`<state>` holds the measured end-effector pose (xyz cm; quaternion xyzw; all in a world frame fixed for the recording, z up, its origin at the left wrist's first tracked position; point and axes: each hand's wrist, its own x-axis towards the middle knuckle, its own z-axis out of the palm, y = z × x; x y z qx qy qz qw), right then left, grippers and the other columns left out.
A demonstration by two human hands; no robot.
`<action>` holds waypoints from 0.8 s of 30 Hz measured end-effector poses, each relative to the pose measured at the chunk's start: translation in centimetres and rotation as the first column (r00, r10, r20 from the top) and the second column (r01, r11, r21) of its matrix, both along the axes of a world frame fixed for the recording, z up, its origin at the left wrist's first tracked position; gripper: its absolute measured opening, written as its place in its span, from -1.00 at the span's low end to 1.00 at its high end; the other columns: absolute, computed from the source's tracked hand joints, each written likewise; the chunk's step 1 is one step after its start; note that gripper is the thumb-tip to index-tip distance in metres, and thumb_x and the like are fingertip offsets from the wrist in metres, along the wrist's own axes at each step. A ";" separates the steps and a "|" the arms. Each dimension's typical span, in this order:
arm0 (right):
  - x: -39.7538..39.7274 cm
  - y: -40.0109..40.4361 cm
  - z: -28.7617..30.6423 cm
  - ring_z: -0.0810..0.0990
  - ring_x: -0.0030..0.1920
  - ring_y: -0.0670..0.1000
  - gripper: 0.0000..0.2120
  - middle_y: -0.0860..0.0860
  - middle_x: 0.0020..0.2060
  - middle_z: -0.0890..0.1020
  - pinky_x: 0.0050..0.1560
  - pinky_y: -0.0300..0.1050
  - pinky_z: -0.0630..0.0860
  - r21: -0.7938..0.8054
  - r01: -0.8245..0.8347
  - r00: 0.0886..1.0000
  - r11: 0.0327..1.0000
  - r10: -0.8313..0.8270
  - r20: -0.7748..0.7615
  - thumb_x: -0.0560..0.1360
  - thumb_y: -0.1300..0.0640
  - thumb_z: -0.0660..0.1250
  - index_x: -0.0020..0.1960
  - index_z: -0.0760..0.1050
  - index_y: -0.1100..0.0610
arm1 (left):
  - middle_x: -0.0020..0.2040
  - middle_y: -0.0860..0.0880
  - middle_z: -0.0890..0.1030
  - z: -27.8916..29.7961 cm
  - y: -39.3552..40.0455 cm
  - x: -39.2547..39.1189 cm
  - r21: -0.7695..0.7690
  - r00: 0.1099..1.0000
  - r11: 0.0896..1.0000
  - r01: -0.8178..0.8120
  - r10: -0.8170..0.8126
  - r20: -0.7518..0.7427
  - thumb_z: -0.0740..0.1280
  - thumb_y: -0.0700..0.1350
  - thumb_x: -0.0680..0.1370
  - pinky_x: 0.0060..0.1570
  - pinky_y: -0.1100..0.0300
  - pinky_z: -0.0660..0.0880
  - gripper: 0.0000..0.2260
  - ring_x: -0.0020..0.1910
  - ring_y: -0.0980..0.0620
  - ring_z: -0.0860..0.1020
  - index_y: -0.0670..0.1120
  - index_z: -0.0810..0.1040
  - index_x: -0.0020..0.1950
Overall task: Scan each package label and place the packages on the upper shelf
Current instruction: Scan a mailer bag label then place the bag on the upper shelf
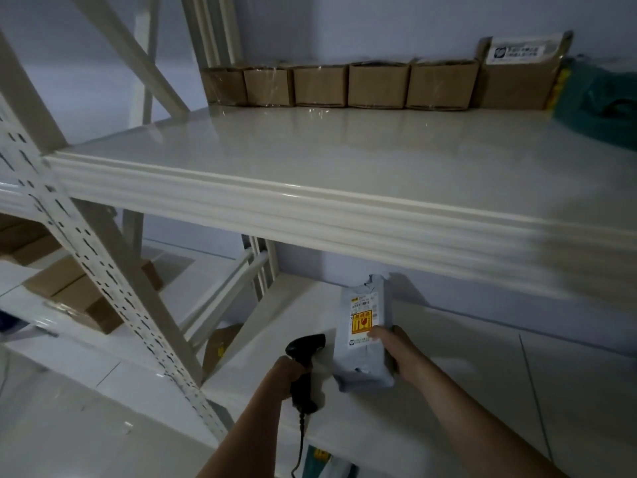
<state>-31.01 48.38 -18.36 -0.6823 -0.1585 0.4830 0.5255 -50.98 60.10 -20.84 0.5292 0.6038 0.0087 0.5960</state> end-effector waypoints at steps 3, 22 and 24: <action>-1.3 -1.3 0.1 0.71 0.05 0.14 -0.73 0.15 0.03 0.74 0.06 -0.01 0.62 0.019 0.067 0.997 0.998 -0.066 -0.042 0.54 0.18 0.33 0.21 0.60 0.21 | 0.34 -0.31 0.45 0.1 0.3 -0.7 0.038 0.997 0.997 0.064 -0.066 0.045 0.33 -0.11 0.60 0.25 -0.08 0.48 -0.53 0.28 -0.25 0.50 -0.33 0.32 0.41; -8.7 -9.8 1.8 0.66 0.13 0.16 -0.50 0.09 0.17 0.64 0.10 0.14 0.63 0.143 0.392 0.920 0.909 -0.386 -0.069 0.43 0.29 0.50 0.26 0.38 0.06 | -0.44 -0.06 0.46 9.0 -2.9 -1.5 0.060 0.851 0.984 0.169 -0.176 0.495 0.38 -0.14 0.49 -0.47 0.21 0.33 -0.90 -0.54 0.01 0.37 -0.16 0.53 -0.15; -8.4 -10.0 2.1 0.66 0.12 0.15 -0.51 0.07 0.16 0.64 0.10 0.17 0.64 0.159 0.392 0.919 0.906 -0.393 -0.028 0.42 0.28 0.52 0.22 0.37 0.02 | -0.47 -0.04 0.45 10.3 -3.8 -0.7 0.113 0.847 0.972 0.208 -0.236 0.477 0.39 -0.12 0.47 -0.48 0.23 0.31 -0.88 -0.56 0.02 0.35 -0.14 0.53 -0.20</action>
